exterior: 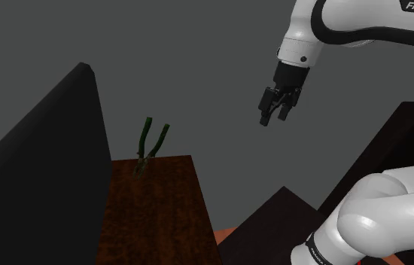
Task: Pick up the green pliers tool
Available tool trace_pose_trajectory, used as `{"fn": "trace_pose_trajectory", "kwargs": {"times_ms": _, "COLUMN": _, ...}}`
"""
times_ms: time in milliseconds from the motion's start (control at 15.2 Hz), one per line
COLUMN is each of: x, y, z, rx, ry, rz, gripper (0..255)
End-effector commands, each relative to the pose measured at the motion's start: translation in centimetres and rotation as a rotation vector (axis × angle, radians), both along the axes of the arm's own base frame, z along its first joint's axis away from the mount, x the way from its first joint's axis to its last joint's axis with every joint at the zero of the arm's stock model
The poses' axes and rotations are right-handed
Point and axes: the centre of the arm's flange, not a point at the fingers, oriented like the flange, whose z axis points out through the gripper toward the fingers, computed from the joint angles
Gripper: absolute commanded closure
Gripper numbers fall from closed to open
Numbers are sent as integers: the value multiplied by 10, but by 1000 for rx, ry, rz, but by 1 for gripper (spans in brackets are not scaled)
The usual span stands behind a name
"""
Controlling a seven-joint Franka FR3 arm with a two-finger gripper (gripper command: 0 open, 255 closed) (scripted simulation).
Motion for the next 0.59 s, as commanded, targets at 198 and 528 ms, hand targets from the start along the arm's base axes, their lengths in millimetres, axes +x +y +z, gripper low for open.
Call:
{"fn": "trace_pose_trajectory", "kwargs": {"times_ms": 198, "x": 12, "y": 40, "z": -4, "rx": -16, "ry": 13, "rz": -97, "gripper": 0}}
{"fn": "trace_pose_trajectory", "kwargs": {"times_ms": 528, "x": 40, "y": 102, "z": -14, "rx": -42, "ry": 35, "rz": -258, "gripper": 0}}
